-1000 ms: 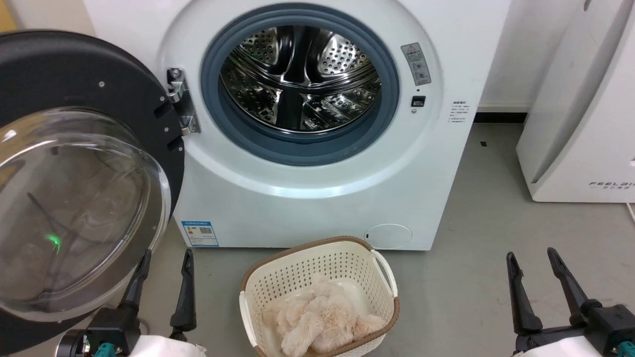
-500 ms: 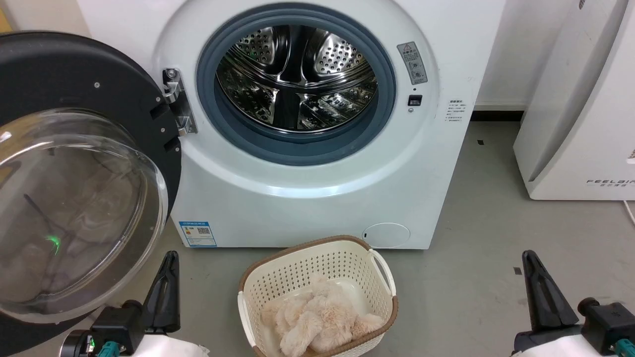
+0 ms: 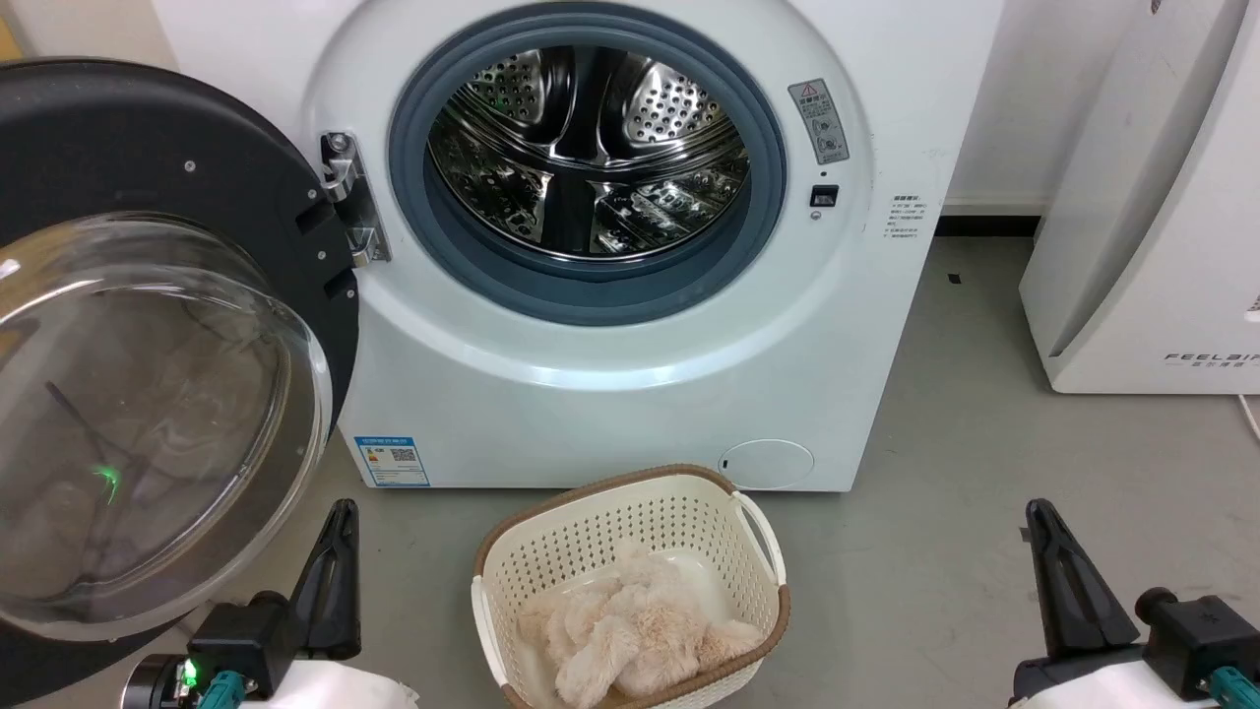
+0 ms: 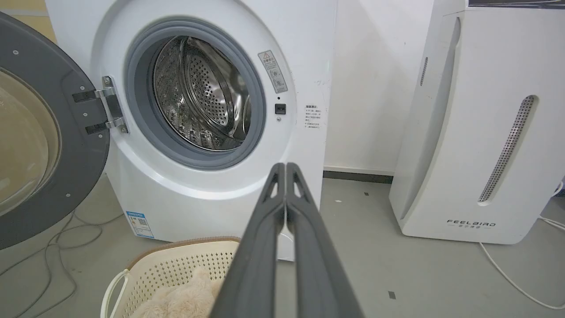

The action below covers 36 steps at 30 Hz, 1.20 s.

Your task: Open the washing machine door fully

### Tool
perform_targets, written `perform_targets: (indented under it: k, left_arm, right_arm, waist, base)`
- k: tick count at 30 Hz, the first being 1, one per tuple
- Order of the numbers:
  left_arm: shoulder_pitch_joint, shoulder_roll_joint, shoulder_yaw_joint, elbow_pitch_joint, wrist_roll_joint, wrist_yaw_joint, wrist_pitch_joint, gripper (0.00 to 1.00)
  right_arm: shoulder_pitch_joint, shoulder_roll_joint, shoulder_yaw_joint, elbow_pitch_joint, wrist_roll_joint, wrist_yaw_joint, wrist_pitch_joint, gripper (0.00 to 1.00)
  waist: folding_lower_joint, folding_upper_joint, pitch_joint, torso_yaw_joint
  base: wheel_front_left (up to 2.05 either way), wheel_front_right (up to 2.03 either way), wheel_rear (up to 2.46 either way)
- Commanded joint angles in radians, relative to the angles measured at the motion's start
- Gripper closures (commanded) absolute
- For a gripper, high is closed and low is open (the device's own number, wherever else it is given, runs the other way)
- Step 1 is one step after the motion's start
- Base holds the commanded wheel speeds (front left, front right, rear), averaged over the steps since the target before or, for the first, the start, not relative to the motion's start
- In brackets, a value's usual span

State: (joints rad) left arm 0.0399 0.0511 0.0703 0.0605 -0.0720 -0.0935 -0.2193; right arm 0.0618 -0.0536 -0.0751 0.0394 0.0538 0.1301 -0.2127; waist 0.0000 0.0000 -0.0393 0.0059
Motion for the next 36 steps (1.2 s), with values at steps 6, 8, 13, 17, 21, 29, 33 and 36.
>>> perform_targets:
  k: [6,8,13,17,21,29,33,36]
  left_arm:
    - [-0.009,0.000,-0.008,-0.010,0.010,0.011,0.019,1.00]
    - [-0.010,0.000,-0.009,-0.011,0.011,0.013,0.024,1.00]
    - [-0.011,0.000,-0.012,-0.013,0.014,0.016,0.032,1.00]
    - [-0.013,0.000,-0.015,-0.015,0.016,0.020,0.040,1.00]
    - [-0.014,0.000,-0.017,-0.017,0.019,0.023,0.049,1.00]
    - [-0.016,0.000,-0.023,-0.022,0.024,0.030,0.066,1.00]
    - [-0.018,0.000,-0.025,-0.024,0.027,0.033,0.074,1.00]
    - [-0.019,0.000,-0.027,-0.025,0.029,0.036,0.080,1.00]
  right_arm:
    - [-0.014,0.001,0.007,-0.008,-0.011,0.000,0.018,1.00]
    - [-0.015,0.001,0.009,-0.008,-0.012,0.000,0.022,1.00]
    - [-0.017,0.001,0.012,-0.010,-0.013,0.000,0.030,1.00]
    - [-0.019,0.001,0.015,-0.011,-0.015,0.000,0.038,1.00]
    - [-0.021,0.001,0.017,-0.012,-0.017,0.000,0.047,1.00]
    - [-0.025,0.002,0.023,-0.015,-0.021,0.000,0.063,1.00]
    - [-0.027,0.002,0.026,-0.016,-0.023,0.000,0.071,1.00]
    - [-0.028,0.002,0.028,-0.017,-0.024,0.000,0.077,1.00]
  waist:
    - [0.0000,0.0000,0.003,0.000]
    - [0.0000,0.0000,0.003,-0.001]
    - [0.0000,0.0000,0.005,-0.001]
    - [0.0000,0.0000,0.007,-0.001]
    - [0.0000,0.0000,0.008,-0.001]
    - [0.0000,0.0000,0.011,-0.002]
    - [0.0000,0.0000,0.013,-0.002]
    - [0.0000,0.0000,0.014,-0.002]
  base:
    - [0.00,0.00,0.00]
    - [0.00,0.00,0.00]
    - [0.00,0.00,0.00]
    - [0.00,0.00,0.00]
    - [0.00,0.00,0.00]
    - [0.00,0.00,0.00]
    - [0.00,0.00,0.00]
    - [0.00,0.00,0.00]
